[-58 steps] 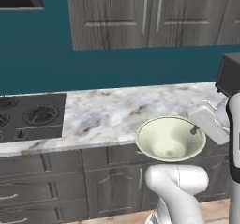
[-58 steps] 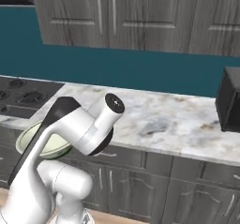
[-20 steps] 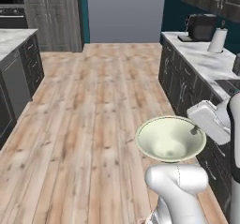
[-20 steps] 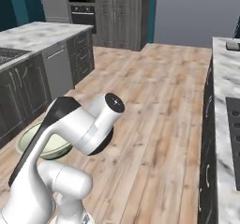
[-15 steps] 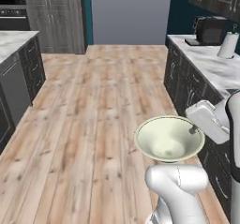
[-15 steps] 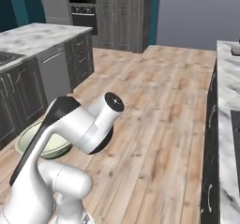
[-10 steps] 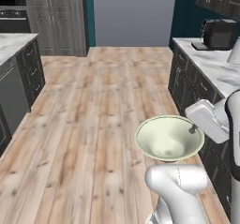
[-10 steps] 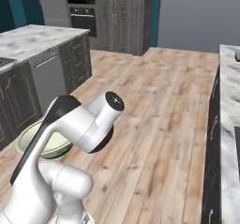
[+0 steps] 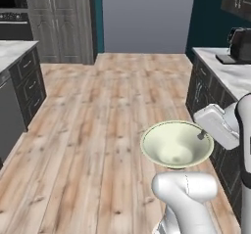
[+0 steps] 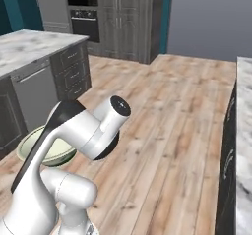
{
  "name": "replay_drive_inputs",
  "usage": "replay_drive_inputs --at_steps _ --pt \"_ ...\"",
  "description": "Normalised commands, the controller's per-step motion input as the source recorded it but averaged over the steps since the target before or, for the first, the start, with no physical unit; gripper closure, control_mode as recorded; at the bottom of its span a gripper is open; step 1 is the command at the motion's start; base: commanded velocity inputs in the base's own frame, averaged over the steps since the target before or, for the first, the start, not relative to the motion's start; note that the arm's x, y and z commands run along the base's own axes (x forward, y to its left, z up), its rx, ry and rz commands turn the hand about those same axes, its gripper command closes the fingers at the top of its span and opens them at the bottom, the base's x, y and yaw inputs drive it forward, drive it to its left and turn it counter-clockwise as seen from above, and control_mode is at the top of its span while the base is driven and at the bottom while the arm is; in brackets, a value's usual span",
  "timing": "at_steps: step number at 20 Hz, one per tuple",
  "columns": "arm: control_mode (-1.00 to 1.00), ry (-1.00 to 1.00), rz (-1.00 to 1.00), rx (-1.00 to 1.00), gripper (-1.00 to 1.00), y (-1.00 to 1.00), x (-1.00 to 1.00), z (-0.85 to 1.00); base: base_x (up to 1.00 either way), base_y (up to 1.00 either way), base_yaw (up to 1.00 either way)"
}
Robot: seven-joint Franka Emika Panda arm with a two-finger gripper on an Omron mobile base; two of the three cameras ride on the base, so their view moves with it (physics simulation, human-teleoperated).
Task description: Pick the cup and bowl from the counter and place them on the counter next to the sink.
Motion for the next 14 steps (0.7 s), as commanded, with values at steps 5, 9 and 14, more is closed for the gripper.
replay_drive_inputs --at_steps 5,9,14 --pt "1.0 0.0 0.0 0.0 1.0 0.0 0.0 0.0 1.0 0.0 0.07" --pt "1.0 0.0 0.0 0.0 1.0 0.0 0.0 0.0 1.0 0.0 0.07" --pt "1.0 0.0 0.0 0.0 1.0 0.0 0.0 0.0 1.0 0.0 0.11"
